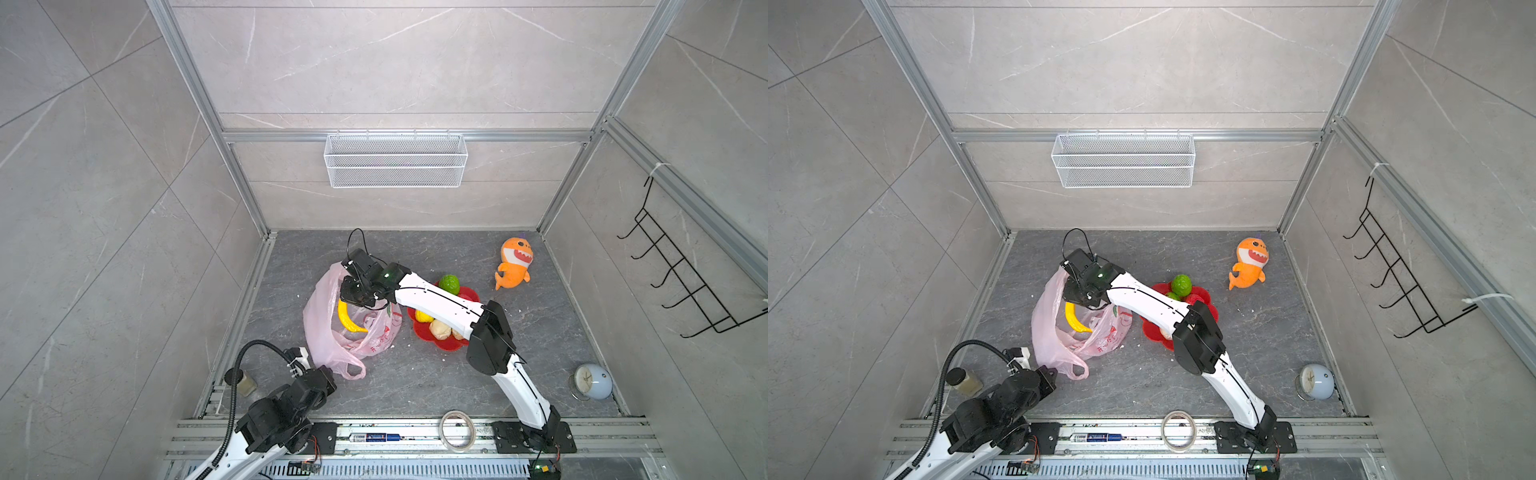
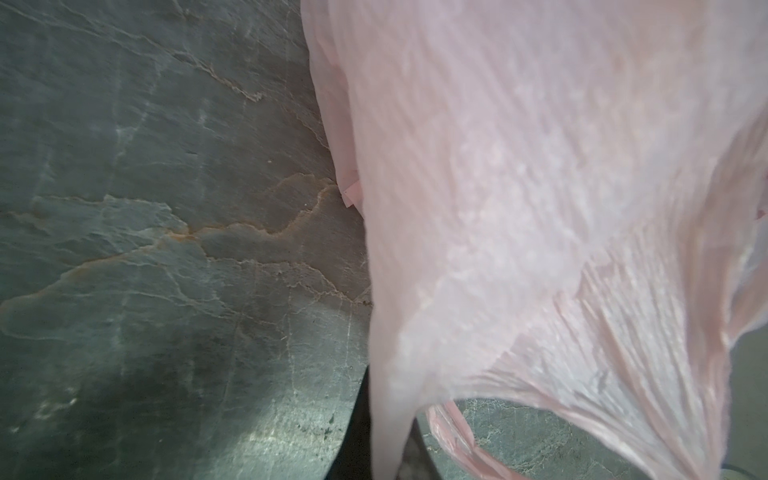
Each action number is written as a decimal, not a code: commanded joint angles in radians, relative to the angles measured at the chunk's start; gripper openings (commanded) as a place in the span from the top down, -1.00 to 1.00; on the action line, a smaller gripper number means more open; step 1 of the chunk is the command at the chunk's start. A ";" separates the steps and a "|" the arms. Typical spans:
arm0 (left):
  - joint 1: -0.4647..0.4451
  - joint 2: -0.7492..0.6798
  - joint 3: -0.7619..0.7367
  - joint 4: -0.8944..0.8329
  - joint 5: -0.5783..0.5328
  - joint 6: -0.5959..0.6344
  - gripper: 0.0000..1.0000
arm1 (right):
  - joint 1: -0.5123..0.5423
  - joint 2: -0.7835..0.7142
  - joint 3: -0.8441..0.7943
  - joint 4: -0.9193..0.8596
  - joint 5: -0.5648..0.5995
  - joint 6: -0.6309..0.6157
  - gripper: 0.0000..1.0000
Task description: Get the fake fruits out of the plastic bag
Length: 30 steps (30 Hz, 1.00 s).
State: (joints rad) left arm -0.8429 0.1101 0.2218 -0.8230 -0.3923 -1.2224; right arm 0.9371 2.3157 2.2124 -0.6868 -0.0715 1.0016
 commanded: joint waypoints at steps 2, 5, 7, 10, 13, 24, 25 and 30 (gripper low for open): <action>-0.003 -0.004 0.043 -0.058 -0.044 0.012 1.00 | -0.010 -0.049 -0.023 0.044 -0.034 0.012 0.84; -0.003 0.007 0.071 -0.056 -0.075 0.018 1.00 | -0.009 -0.040 -0.035 0.050 -0.089 0.012 0.84; -0.002 0.023 0.085 -0.024 -0.117 0.039 1.00 | -0.009 -0.036 -0.047 0.059 -0.117 0.042 0.84; -0.002 0.071 0.100 0.048 -0.148 0.067 1.00 | -0.006 -0.036 -0.058 0.066 -0.150 0.052 0.84; -0.003 0.137 0.115 0.118 -0.184 0.086 1.00 | -0.007 -0.045 -0.062 0.058 -0.162 0.045 0.84; -0.002 0.203 0.116 0.176 -0.231 0.123 1.00 | -0.015 -0.083 -0.066 0.035 -0.197 0.024 0.84; -0.003 0.188 0.115 0.164 -0.240 0.120 1.00 | -0.016 -0.088 -0.065 0.036 -0.201 0.002 0.84; -0.003 0.126 0.137 0.118 -0.308 0.144 1.00 | -0.015 -0.096 -0.061 0.019 -0.218 -0.014 0.84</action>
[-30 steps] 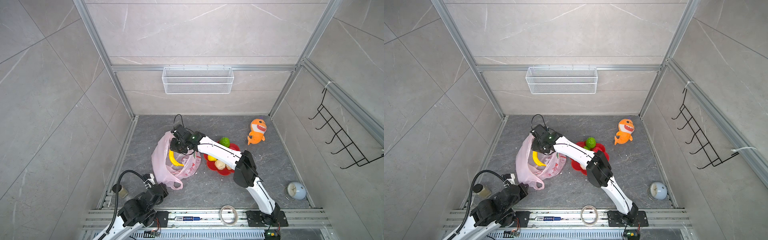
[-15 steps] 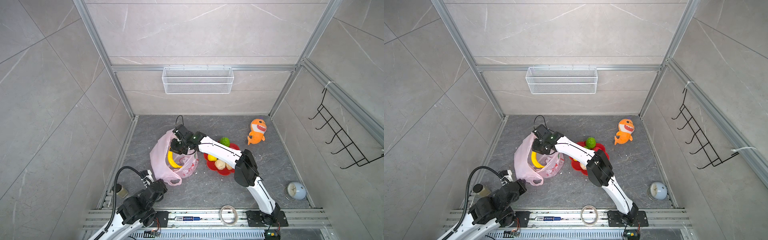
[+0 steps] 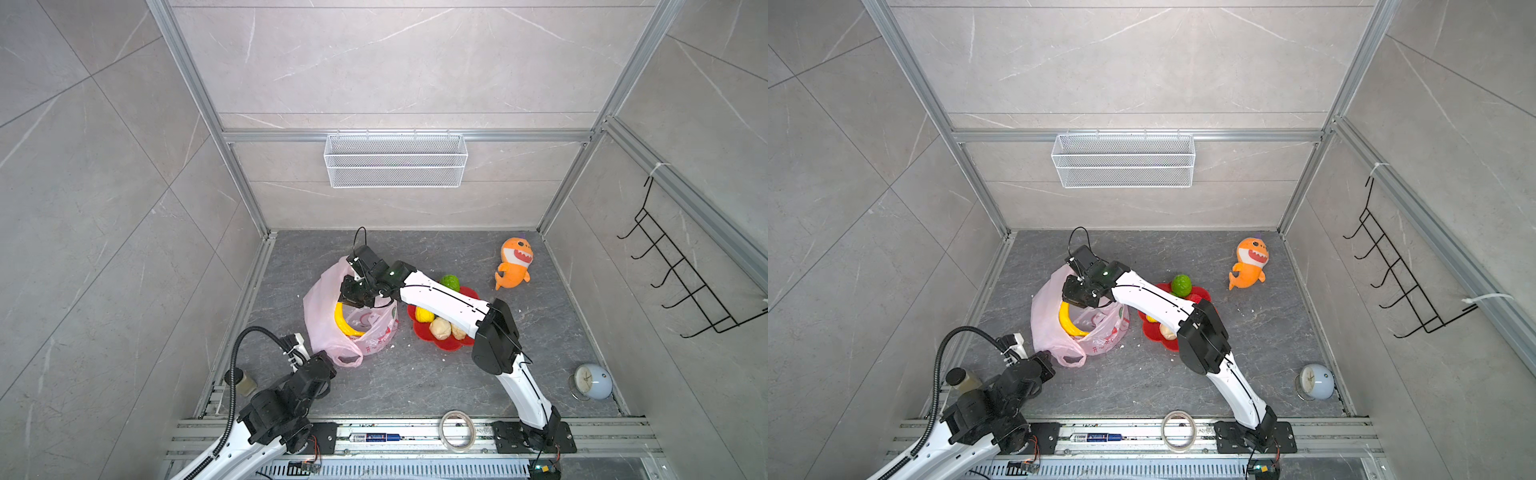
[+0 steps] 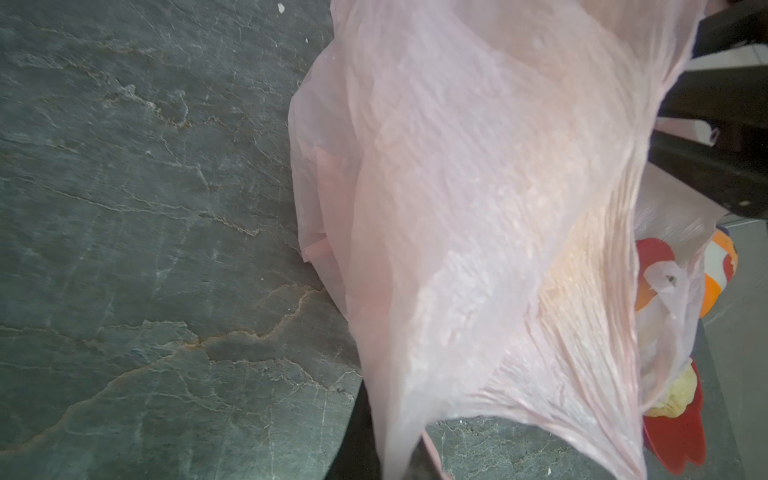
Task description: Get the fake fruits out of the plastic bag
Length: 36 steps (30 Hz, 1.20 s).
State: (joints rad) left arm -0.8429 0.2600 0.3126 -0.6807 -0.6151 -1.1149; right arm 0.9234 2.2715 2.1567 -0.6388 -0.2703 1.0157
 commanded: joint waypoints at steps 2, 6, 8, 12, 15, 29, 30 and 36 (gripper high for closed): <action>-0.002 -0.027 0.072 -0.043 -0.121 0.046 1.00 | -0.001 -0.061 -0.025 -0.027 -0.024 -0.029 0.84; -0.002 -0.005 0.109 -0.022 -0.145 0.090 1.00 | 0.001 -0.082 -0.056 -0.019 -0.025 -0.032 0.84; -0.002 0.012 0.111 -0.006 -0.139 0.100 1.00 | 0.002 -0.093 -0.060 -0.023 -0.021 -0.040 0.84; -0.002 0.012 0.080 0.015 -0.107 0.100 1.00 | -0.001 -0.119 -0.066 -0.016 0.000 -0.048 0.84; -0.003 -0.008 0.053 0.026 -0.082 0.110 1.00 | -0.002 -0.124 -0.064 -0.014 0.009 -0.045 0.84; -0.002 -0.024 -0.003 0.038 -0.011 0.144 1.00 | -0.008 -0.108 -0.004 -0.013 0.004 -0.019 0.84; -0.003 -0.025 -0.006 0.046 -0.004 0.141 1.00 | -0.009 -0.110 -0.011 -0.001 0.004 -0.016 0.84; -0.004 -0.026 0.000 0.060 -0.021 0.128 1.00 | -0.009 -0.126 -0.021 0.010 -0.008 -0.026 0.83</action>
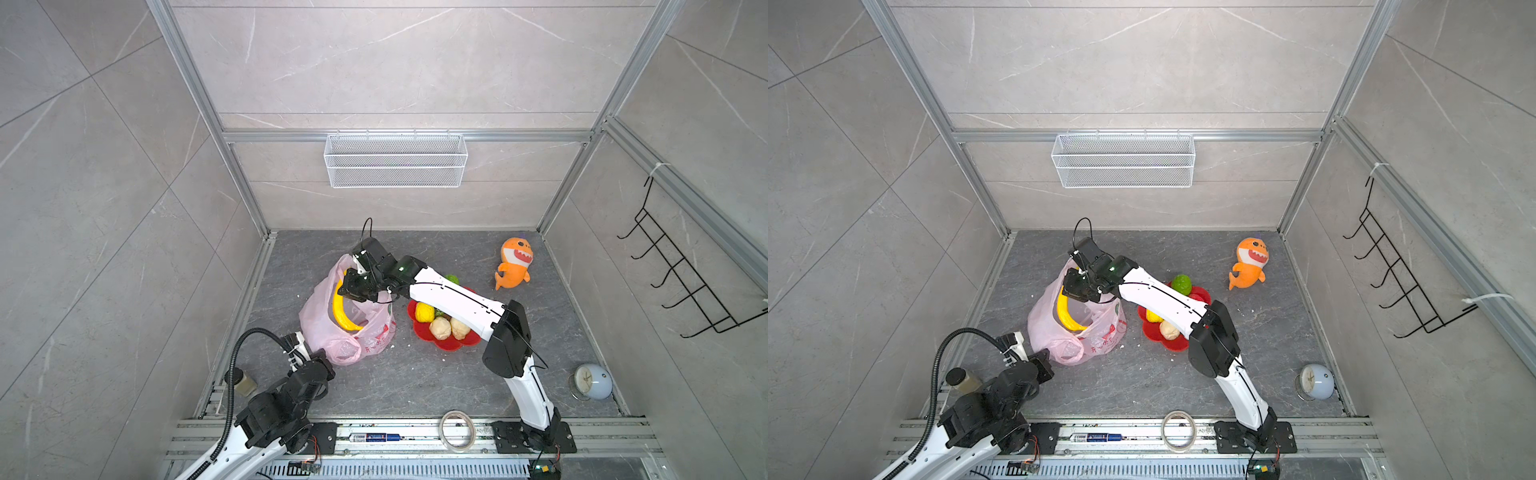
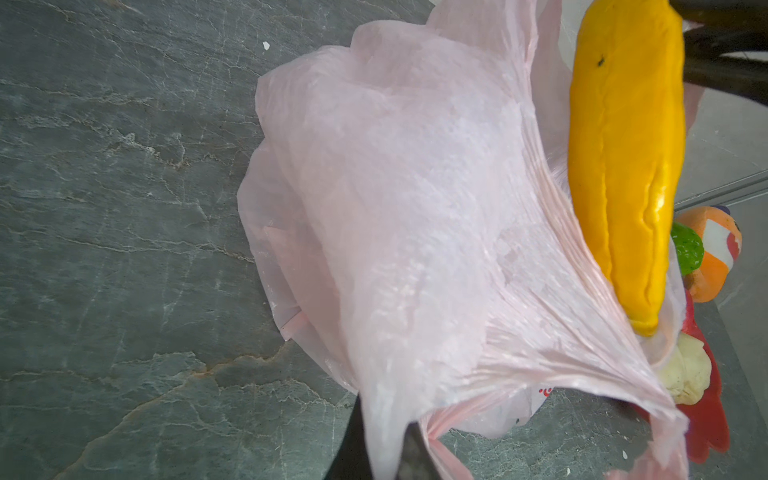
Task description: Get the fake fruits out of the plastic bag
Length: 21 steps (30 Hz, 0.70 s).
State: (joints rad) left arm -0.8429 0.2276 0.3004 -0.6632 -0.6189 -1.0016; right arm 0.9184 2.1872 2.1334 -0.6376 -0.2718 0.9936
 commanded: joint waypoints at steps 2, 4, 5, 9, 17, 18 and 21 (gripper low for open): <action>-0.003 0.011 0.019 0.047 -0.024 0.022 1.00 | -0.003 -0.055 -0.006 0.011 0.003 -0.013 0.84; -0.002 0.012 0.016 0.047 -0.017 0.017 1.00 | -0.003 -0.064 -0.008 0.024 0.005 -0.027 0.83; -0.002 0.012 0.010 0.045 -0.012 0.009 1.00 | -0.004 -0.067 -0.004 0.028 0.002 -0.035 0.83; -0.003 0.018 0.004 0.045 -0.005 -0.013 1.00 | -0.004 -0.082 0.000 0.048 -0.003 -0.064 0.83; -0.003 0.038 0.032 0.047 -0.022 -0.010 1.00 | -0.003 -0.084 0.012 0.039 -0.009 -0.094 0.82; -0.004 0.036 0.035 0.045 -0.025 -0.005 1.00 | -0.003 -0.086 0.009 0.027 0.002 -0.098 0.83; -0.003 0.024 0.038 0.033 -0.031 0.001 1.00 | -0.003 -0.074 0.003 -0.002 0.026 -0.132 0.82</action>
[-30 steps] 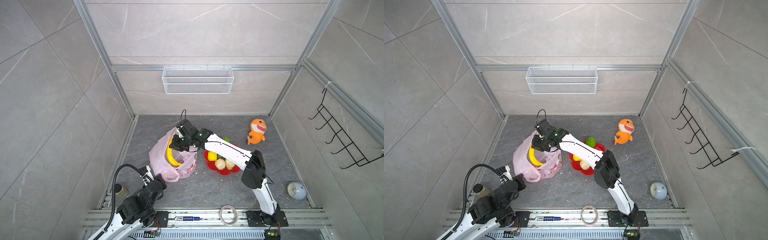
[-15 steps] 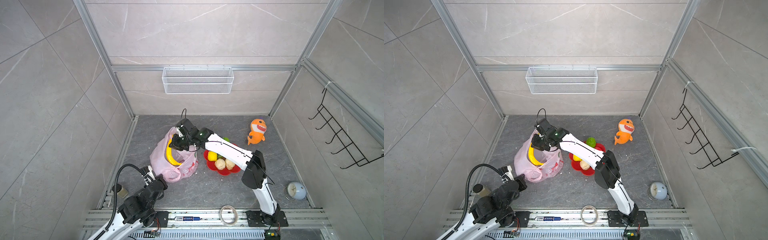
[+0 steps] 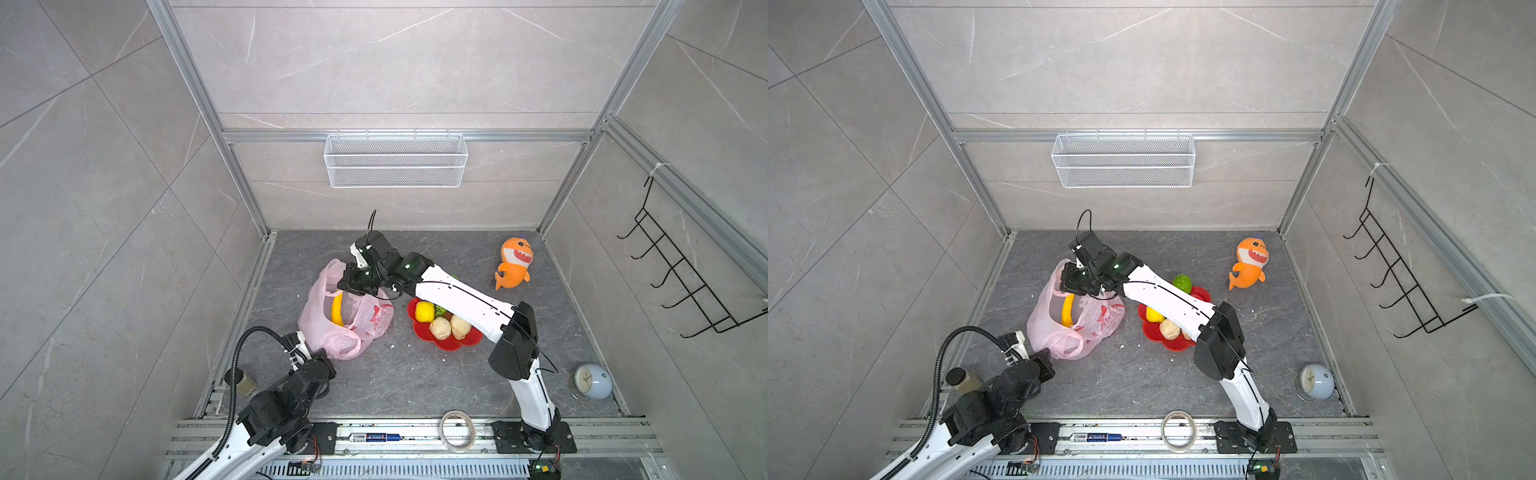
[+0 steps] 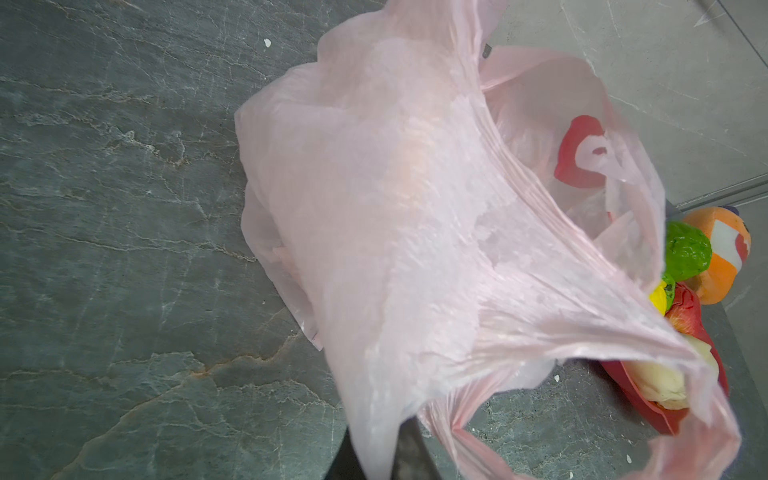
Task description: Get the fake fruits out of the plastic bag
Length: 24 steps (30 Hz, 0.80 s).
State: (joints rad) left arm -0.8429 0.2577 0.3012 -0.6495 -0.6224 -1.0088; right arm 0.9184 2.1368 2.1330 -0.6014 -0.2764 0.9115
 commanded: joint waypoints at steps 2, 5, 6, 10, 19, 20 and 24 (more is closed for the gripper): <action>-0.003 -0.019 0.026 0.019 -0.027 0.006 1.00 | -0.003 -0.001 0.028 -0.072 0.033 -0.074 0.81; -0.003 -0.025 0.008 0.005 -0.016 -0.016 1.00 | 0.000 0.041 0.054 -0.097 0.051 -0.088 0.78; -0.003 -0.025 0.003 -0.005 -0.009 -0.028 1.00 | 0.000 0.063 0.070 -0.103 0.054 -0.086 0.77; -0.003 -0.022 -0.013 -0.036 0.024 -0.083 1.00 | 0.008 0.148 0.116 -0.107 0.064 -0.080 0.74; -0.003 0.005 -0.007 -0.148 0.086 -0.180 1.00 | 0.046 0.250 0.134 -0.161 0.048 -0.088 0.72; -0.002 0.007 -0.005 -0.173 0.091 -0.203 1.00 | 0.049 0.248 0.121 -0.165 0.050 -0.089 0.72; -0.003 0.029 0.007 -0.266 0.113 -0.287 1.00 | 0.059 0.228 0.079 -0.196 0.064 -0.106 0.71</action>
State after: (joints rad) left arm -0.8429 0.2668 0.2813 -0.8154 -0.5282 -1.2076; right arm 0.9699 2.3939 2.2402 -0.7479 -0.2344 0.8341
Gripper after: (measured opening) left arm 0.047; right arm 0.145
